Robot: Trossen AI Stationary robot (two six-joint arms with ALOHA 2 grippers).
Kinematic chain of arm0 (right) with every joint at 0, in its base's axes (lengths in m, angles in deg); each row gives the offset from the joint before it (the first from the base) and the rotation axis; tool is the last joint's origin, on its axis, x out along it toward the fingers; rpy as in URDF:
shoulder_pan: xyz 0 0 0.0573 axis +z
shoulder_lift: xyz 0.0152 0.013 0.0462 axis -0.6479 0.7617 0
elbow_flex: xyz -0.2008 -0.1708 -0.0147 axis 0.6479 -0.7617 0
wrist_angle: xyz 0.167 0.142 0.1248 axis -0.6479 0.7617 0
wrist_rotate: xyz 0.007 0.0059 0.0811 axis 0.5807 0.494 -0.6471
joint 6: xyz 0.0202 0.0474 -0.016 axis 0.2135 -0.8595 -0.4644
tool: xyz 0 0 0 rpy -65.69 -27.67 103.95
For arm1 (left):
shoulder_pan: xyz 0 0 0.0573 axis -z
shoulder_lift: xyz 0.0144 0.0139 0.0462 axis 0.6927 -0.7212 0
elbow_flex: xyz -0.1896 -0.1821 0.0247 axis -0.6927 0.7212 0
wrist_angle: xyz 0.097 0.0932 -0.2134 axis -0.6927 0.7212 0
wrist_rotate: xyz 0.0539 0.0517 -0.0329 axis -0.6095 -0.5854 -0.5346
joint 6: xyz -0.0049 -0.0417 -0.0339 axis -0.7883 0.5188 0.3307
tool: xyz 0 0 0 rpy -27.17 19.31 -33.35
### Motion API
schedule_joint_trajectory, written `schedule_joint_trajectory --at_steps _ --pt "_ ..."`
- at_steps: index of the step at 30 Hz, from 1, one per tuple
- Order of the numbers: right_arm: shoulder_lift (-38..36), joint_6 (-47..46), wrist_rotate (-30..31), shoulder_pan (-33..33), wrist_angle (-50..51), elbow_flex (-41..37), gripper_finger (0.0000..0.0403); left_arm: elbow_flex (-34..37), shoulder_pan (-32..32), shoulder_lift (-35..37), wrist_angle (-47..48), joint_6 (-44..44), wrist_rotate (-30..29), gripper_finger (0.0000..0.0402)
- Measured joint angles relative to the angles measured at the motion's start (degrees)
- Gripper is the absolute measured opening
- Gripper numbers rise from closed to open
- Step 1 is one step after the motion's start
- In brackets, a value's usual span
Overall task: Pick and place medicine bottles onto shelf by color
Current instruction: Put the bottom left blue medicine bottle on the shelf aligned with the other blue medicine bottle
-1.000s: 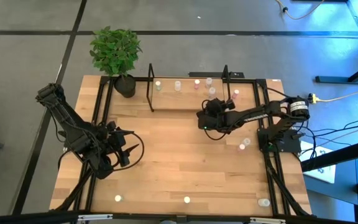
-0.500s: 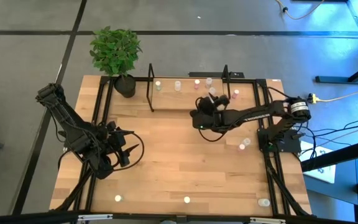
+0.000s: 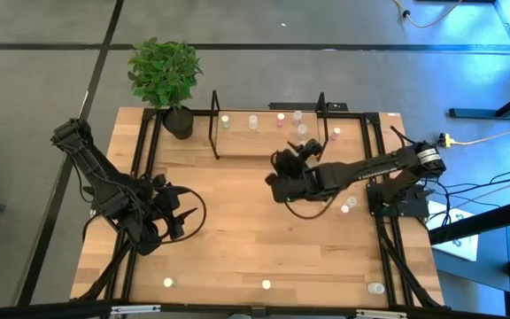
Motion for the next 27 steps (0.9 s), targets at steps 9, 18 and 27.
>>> schedule_joint_trajectory --at_steps 9,18,27 --pt "0.0 7.4 -13.7 9.8 0.5 1.5 0.0205 0.0 0.0 0.0 0.0 0.0 5.4 0.0266" --pt "0.0 10.9 -27.5 17.8 -3.6 1.5 0.0205 0.0 1.5 0.0 0.0 0.0 12.5 0.0266" --pt "0.0 12.2 -43.6 21.2 -10.7 0.9 0.0205 0.0 7.1 0.0 -0.1 0.5 17.3 0.0266"
